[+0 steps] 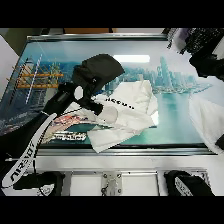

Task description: Fold the clothes and pants, and hang the long-sleeved shirts on hangers.

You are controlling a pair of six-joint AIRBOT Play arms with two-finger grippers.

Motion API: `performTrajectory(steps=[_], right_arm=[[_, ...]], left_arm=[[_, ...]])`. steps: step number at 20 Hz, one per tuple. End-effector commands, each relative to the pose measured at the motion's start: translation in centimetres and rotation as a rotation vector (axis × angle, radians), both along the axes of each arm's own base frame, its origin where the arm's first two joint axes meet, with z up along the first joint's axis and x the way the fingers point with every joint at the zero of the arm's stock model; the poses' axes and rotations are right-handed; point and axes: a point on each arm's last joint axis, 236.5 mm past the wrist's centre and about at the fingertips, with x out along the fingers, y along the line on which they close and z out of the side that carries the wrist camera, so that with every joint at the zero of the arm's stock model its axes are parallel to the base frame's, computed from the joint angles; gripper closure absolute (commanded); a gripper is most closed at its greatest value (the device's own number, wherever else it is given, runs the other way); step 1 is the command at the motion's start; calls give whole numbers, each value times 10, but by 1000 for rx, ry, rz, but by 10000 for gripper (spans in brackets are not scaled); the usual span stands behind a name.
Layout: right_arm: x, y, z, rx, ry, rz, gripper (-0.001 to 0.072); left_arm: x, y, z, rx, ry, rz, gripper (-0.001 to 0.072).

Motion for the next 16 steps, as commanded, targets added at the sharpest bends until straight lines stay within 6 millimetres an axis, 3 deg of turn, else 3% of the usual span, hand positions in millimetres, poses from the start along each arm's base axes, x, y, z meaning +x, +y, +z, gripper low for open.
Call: performTrajectory(steps=[1, 4, 5, 6, 7, 8, 13, 16], right_arm=[[-4, 18, -26, 3, 68, 50, 128], [-10, 38, -52, -1, 137, 106, 128], [-13, 47, -64, -4, 165, 129, 130], [-17, 58, -79, 1, 202, 152, 132], [-21, 68, -95, 8, 248, 161, 175], [-27, 82, -115, 15, 309, 178, 247], [-44, 163, -213, 42, 604, 136, 247], [-60, 200, -275, 25, 771, 68, 244]], left_arm=[[8, 7, -23, 101, -42, -49, 88], [22, 5, -19, 125, -117, -18, 89], [24, 4, -18, 111, -125, 5, 174], [24, 3, -18, 104, -120, 22, 518], [23, 4, -18, 104, -114, 30, 687], [21, 5, -18, 107, -104, 38, 693], [11, -4, 1, 65, -57, 56, 693], [8, -10, 15, 23, -64, 67, 693]])
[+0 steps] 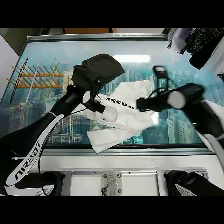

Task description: Fold the clothes and pants, and hang the long-sleeved shirts on hangers.

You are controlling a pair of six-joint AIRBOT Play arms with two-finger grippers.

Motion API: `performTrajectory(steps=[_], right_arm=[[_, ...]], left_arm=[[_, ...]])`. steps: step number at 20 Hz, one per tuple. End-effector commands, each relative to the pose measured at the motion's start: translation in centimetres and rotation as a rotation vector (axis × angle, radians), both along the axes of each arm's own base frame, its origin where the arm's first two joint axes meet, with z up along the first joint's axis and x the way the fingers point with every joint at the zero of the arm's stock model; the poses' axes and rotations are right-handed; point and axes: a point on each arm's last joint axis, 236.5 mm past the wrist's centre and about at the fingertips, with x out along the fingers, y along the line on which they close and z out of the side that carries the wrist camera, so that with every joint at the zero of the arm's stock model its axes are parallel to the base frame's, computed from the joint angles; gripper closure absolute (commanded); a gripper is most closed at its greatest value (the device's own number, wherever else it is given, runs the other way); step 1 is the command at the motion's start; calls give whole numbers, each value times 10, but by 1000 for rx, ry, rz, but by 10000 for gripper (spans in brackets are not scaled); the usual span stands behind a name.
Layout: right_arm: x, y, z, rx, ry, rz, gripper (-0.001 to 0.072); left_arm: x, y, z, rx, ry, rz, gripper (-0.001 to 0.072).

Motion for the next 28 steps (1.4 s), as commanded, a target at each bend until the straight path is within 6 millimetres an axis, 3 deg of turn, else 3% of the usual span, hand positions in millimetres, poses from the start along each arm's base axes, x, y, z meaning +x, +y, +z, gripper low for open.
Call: performTrajectory(steps=[1, 2, 3, 4, 7, 9, 14, 15, 16, 17, 19, 23, 24, 26, 28], right_arm=[[-22, 43, -72, -55, 181, -91, 235], [-24, 55, -83, -37, 201, -97, 225], [-22, 70, -91, 6, 206, -110, 107], [-16, 83, -93, 59, 200, -126, 51], [3, 102, -90, 163, 154, -199, 59], [9, 96, -90, 150, 133, -225, 60], [7, 59, -104, -13, 135, -275, 62], [7, 53, -105, -39, 136, -279, 107], [5, 47, -106, -66, 138, -276, 257], [3, 41, -107, -92, 144, -275, 322], [-1, 31, -108, -140, 153, -267, 322], [-10, 7, -109, -255, 174, -245, 325], [-10, 8, -107, -266, 168, -193, 388], [-14, 5, -89, -300, 148, -25, 691], [-15, -4, -41, -329, 101, 123, 690]], left_arm=[[-6, -9, 16, -55, 5, 17, 693], [-6, -10, 20, -65, 0, 17, 693], [-6, -10, 24, -69, -7, 16, 693], [-6, -10, 26, -73, -13, 16, 693], [-7, -11, 32, -78, -20, 15, 693], [-13, -14, 32, -96, 4, 19, 693], [-24, -19, 31, -119, 56, 24, 692], [-28, -17, 29, -110, 74, 23, 693], [-33, -15, 28, -98, 93, 19, 693], [-37, -12, 27, -87, 109, 16, 693], [-41, -10, 35, -96, 94, 16, 693], [-48, -6, 71, -143, 19, 11, 692], [-55, -8, 79, -154, 19, 3, 692], [-68, -14, 97, -199, 23, -8, 693], [-82, -26, 124, -291, 28, -18, 693]])
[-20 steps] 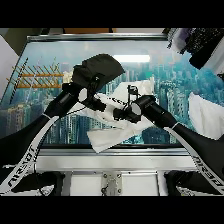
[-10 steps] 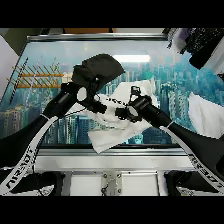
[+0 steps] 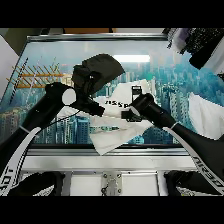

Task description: Fold the clothes and pants, and hang the long-sleeved shirts on hangers.

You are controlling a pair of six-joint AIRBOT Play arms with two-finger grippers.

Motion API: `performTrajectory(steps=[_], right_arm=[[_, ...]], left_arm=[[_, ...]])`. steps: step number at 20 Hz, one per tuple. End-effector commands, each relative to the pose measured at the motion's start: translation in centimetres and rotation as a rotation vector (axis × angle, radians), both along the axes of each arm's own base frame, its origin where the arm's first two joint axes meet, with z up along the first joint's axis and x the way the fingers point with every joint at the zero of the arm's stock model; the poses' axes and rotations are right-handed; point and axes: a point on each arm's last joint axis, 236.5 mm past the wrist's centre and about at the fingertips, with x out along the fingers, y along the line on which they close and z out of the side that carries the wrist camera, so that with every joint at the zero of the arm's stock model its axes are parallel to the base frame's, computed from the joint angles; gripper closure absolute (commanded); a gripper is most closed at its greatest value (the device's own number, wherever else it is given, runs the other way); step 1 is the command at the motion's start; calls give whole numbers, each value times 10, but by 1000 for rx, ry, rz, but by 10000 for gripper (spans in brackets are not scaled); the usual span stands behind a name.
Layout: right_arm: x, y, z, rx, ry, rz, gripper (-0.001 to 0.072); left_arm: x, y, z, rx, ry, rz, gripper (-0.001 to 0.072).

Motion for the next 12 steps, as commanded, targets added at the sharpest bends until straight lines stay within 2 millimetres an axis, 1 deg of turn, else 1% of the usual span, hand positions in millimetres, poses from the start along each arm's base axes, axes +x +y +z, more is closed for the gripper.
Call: performTrajectory(steps=[1, 3, 4, 5, 6, 8, 9, 10, 11, 12], right_arm=[[-8, -23, 68, -60, -21, 238, 690], [-18, -48, 130, -55, -53, 238, 690], [-27, -62, 157, -47, -65, 216, 690], [-36, -73, 177, -37, -78, 193, 690], [-46, -84, 193, -26, -94, 171, 690], [-73, -95, 206, -2, -80, 154, 690], [-83, -96, 209, 13, -71, 141, 691], [-93, -90, 209, 60, -61, 138, 691], [-104, -85, 206, 98, -40, 138, 691], [-112, -84, 199, 114, -17, 122, 691]], left_arm=[[-28, -19, 49, -144, 12, -28, 693], [-48, -37, 87, -237, 10, -78, 693], [-58, -42, 100, -250, -4, -107, 693], [-69, -47, 109, -255, -14, -134, 693], [-80, -52, 112, -267, -3, -138, 693], [-107, -60, 103, -268, 49, -151, 692], [-121, -63, 93, -262, 86, -155, 693], [-132, -64, 83, -251, 124, -148, 693], [-143, -65, 73, -241, 157, -142, 693], [-150, -69, 65, -239, 171, -144, 693]])
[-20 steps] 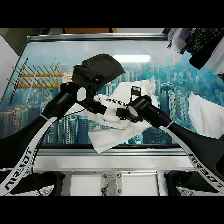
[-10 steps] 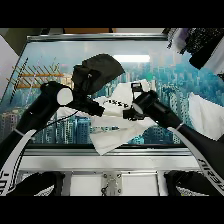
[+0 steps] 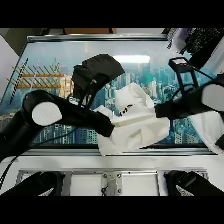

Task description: Fold the clothes and pants, and hang the long-sleeved shirts on hangers.

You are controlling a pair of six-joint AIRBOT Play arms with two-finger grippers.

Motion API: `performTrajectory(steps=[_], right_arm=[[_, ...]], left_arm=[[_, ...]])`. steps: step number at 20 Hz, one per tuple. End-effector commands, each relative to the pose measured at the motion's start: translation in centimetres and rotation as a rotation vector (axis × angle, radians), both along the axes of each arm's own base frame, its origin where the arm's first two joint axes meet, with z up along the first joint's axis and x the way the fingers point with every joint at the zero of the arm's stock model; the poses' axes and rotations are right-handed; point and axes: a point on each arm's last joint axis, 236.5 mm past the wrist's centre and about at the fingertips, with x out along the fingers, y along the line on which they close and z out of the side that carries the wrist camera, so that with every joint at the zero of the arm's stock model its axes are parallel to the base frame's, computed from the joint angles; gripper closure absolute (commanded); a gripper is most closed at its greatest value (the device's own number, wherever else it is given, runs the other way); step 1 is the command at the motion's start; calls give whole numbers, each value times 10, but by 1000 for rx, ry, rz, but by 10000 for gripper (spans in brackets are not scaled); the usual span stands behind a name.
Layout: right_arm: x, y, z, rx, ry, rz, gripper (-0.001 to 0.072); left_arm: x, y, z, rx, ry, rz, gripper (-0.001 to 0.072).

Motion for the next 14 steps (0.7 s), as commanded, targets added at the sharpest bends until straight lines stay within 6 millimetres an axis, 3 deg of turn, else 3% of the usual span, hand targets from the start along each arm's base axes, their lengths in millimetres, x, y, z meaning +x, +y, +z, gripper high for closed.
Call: performTrajectory(steps=[1, 5, 9, 10, 11, 12, 14], right_arm=[[-38, -2, -8, 52, 88, -38, 691], [-44, -9, -49, -31, 208, -49, 690], [-38, -5, -58, -42, 226, -49, 689], [-36, -4, -58, -35, 215, -48, 689], [-34, -3, -57, -29, 205, -48, 689], [-32, -2, -57, -26, 199, -47, 689], [-32, -1, -57, -25, 199, -47, 688]], left_arm=[[-32, -12, -23, 4, 73, -8, 693], [-5, -29, -37, 6, 75, 29, 692], [5, -23, -60, 48, 79, 16, 692], [5, -19, -64, 60, 85, 9, 640], [9, -14, -66, 65, 90, 20, 283], [15, -11, -64, 60, 89, 37, 28], [30, -3, -49, 48, 66, 61, 16]])
